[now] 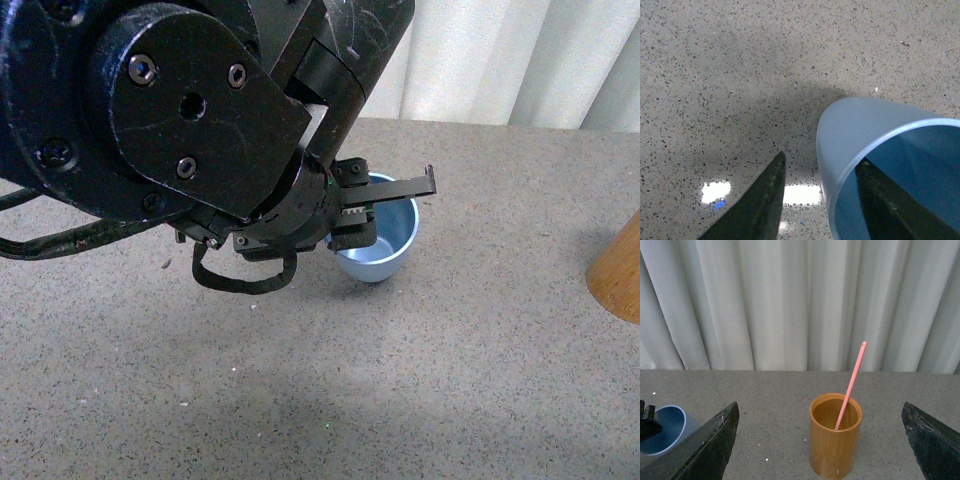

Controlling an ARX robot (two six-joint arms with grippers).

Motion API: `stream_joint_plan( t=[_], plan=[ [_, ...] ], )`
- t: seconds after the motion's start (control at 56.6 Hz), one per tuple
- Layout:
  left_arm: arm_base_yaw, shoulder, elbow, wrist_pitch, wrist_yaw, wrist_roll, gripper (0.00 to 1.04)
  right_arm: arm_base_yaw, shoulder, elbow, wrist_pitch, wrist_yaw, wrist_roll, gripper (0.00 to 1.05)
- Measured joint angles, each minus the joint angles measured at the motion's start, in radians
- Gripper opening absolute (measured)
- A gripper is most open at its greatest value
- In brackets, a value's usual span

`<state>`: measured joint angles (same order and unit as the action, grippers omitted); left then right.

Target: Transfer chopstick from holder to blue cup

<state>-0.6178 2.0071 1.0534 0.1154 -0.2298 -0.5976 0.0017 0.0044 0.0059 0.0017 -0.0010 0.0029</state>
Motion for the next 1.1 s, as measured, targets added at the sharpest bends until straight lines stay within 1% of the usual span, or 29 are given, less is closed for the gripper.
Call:
stream_joint_plan(
  t=[0.106,0.194,0.247,0.336,0.389,0.424,0.512,1.095],
  plan=[
    [0.0,0.0,0.004,-0.002,0.001,0.002,0.57,0.0,0.0,0.0,0.0,0.0,0.0,0.95],
    [0.0,0.0,0.01,-0.006,0.001,0.003,0.68,0.0,0.0,0.0,0.0,0.0,0.0,0.95],
    [0.0,0.0,0.017,-0.01,0.001,0.004,0.77,0.0,0.0,0.0,0.0,0.0,0.0,0.95],
    [0.001,0.0,0.024,-0.013,0.0,0.006,0.88,0.0,0.0,0.0,0.0,0.0,0.0,0.95],
    [0.002,0.0,0.031,-0.018,0.0,0.008,0.97,0.0,0.0,0.0,0.0,0.0,0.0,0.95],
    [0.003,0.0,0.034,-0.018,0.0,0.011,1.0,0.0,0.0,0.0,0.0,0.0,0.0,0.95],
    [0.003,0.0,0.041,-0.02,0.0,0.013,0.97,0.0,0.0,0.0,0.0,0.0,0.0,0.95],
    [0.019,0.0,0.082,-0.043,-0.003,0.018,0.98,0.0,0.0,0.0,0.0,0.0,0.0,0.95]
  ],
)
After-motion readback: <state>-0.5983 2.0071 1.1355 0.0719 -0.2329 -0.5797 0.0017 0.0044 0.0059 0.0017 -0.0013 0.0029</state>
